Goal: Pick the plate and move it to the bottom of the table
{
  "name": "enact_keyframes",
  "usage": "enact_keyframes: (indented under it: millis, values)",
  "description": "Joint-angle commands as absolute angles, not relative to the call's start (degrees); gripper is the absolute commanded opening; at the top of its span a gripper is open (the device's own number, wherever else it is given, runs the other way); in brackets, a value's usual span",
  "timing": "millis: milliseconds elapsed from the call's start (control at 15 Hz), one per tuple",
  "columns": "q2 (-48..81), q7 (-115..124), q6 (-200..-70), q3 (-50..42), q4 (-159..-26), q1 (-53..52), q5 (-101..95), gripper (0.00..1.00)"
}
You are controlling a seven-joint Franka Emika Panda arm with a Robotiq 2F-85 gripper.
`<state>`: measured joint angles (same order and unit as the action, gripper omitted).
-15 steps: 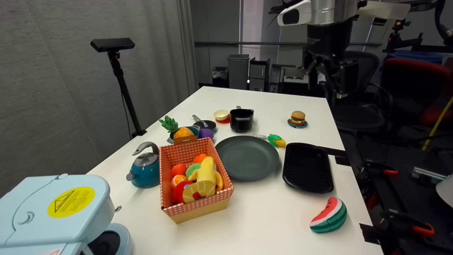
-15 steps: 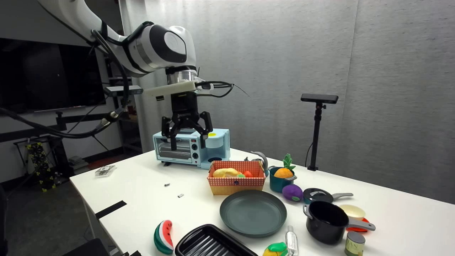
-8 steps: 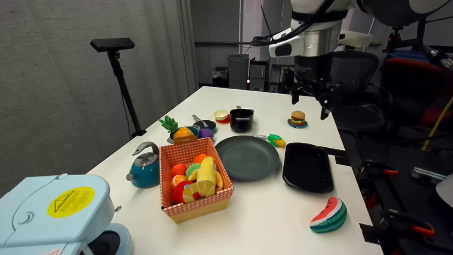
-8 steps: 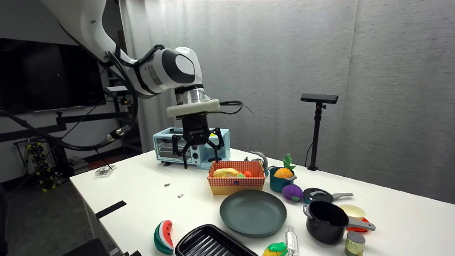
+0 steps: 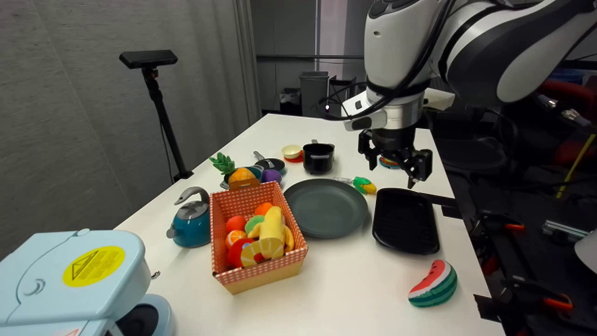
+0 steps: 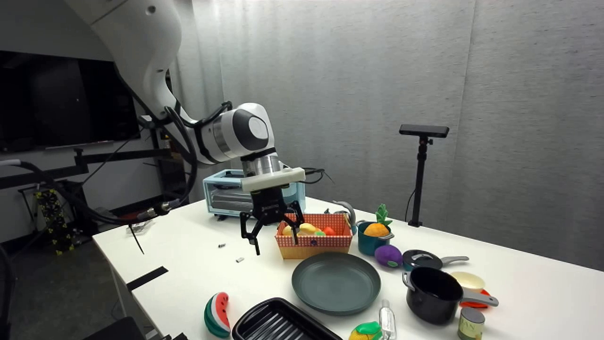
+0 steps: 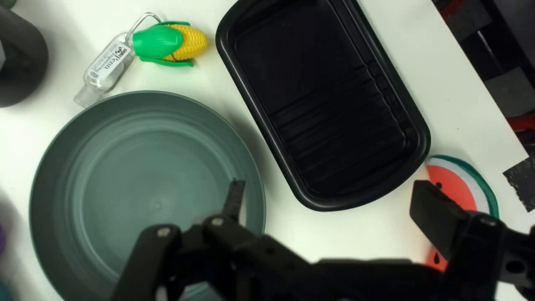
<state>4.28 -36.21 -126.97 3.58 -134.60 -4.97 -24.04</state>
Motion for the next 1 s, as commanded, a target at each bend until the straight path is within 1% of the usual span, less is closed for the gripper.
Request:
enact_keyframes:
  millis: [0,933]
  values:
    - [9.52,-36.66,-130.16,3.62,-132.72,-4.33,-27.62,1.0]
    - [26.87,-35.08,-132.36,3.82,-123.53,-5.8,-35.06,1.0]
